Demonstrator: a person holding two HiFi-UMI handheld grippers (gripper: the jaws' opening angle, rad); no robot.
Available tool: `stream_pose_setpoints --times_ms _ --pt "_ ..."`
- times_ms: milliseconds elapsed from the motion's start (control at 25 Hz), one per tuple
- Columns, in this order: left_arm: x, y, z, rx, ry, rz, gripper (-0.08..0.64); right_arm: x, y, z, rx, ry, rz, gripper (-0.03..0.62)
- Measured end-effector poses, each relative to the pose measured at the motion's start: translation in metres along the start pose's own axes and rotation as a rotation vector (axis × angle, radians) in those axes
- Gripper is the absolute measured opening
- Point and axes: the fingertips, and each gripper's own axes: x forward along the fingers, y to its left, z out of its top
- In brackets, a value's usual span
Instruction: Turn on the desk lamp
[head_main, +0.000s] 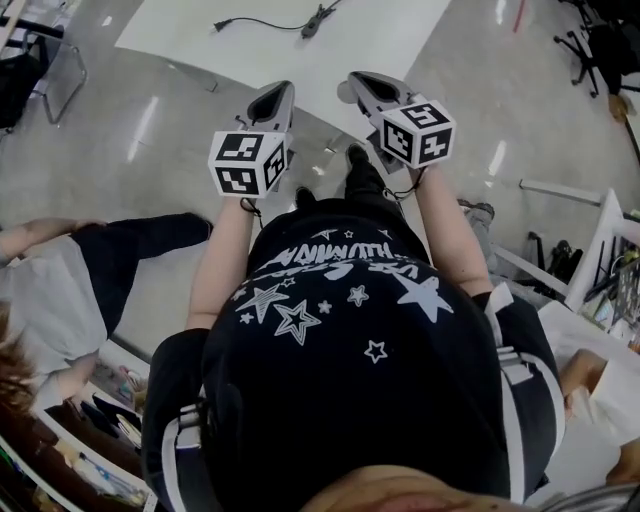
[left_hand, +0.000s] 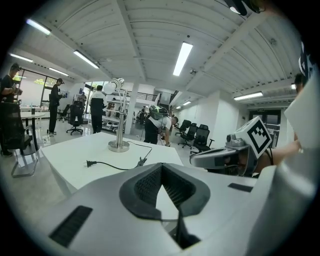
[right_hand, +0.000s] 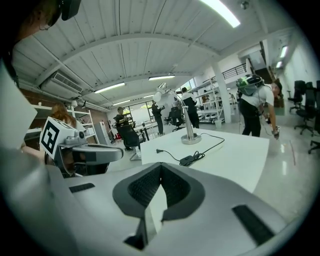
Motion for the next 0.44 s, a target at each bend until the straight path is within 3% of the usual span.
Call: stream_pose_setpoints --times_ms 440 --pt "-0.01 0.008 0.006 0.007 -0.02 -0.024 0.011 -0.006 0.014 -0.006 -0.007 -0.002 -0.04 0.006"
